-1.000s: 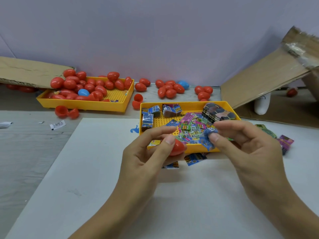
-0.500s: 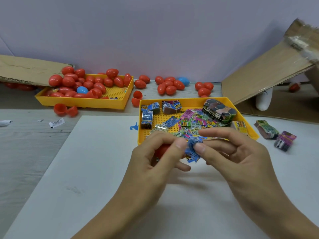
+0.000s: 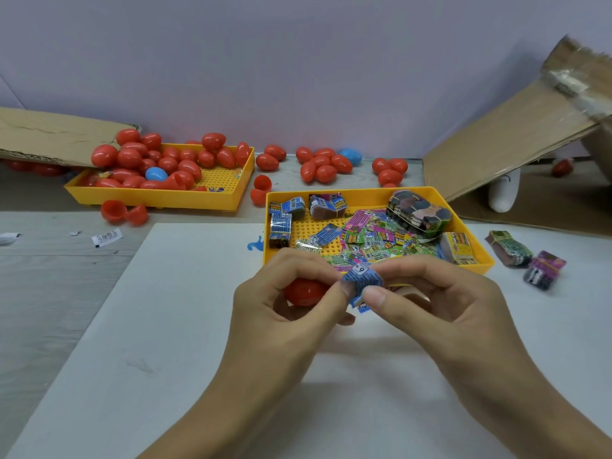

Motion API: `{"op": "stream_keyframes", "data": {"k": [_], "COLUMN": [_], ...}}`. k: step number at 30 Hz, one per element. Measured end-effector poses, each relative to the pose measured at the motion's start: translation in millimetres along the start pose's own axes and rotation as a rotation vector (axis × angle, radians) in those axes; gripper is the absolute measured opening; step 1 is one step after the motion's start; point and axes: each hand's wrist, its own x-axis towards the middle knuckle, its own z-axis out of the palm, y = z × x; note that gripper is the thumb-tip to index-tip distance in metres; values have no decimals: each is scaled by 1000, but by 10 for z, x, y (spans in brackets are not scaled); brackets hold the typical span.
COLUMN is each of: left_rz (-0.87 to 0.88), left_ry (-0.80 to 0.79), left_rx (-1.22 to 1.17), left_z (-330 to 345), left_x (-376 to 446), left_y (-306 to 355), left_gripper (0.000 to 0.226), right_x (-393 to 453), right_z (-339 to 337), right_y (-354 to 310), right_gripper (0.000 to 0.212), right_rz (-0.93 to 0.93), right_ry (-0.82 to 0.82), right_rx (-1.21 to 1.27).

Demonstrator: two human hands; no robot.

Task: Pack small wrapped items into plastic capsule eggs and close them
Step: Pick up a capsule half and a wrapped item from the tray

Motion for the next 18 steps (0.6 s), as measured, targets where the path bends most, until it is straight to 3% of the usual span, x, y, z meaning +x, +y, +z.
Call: {"op": "stream_keyframes", "data": {"k": [3, 7, 8, 12, 16, 18], "left_rz": [-35, -112, -108, -74, 23, 44], "left_ry": [-63, -83, -76, -45, -11, 2], "left_rx": [-65, -161, -143, -54, 54, 44], "left_z": [-15, -15, -13, -11, 1, 10], "left_x": [5, 16, 17, 4, -29, -46], "left_y": [7, 21, 22, 15, 9, 10], "left_gripper": [9, 13, 12, 14, 9, 9], "right_x": [9, 36, 46, 69, 76, 74], "right_z": [-1, -41, -49, -60, -62, -61], "right_y": [-3, -8, -18, -42, -13, 31], "right_gripper": [15, 10, 8, 39, 17, 25], "right_rz": [24, 198, 254, 410, 458, 474], "right_ry": [-46, -103, -126, -120, -127, -146], "right_rx": [50, 260, 313, 444, 520, 567]}}
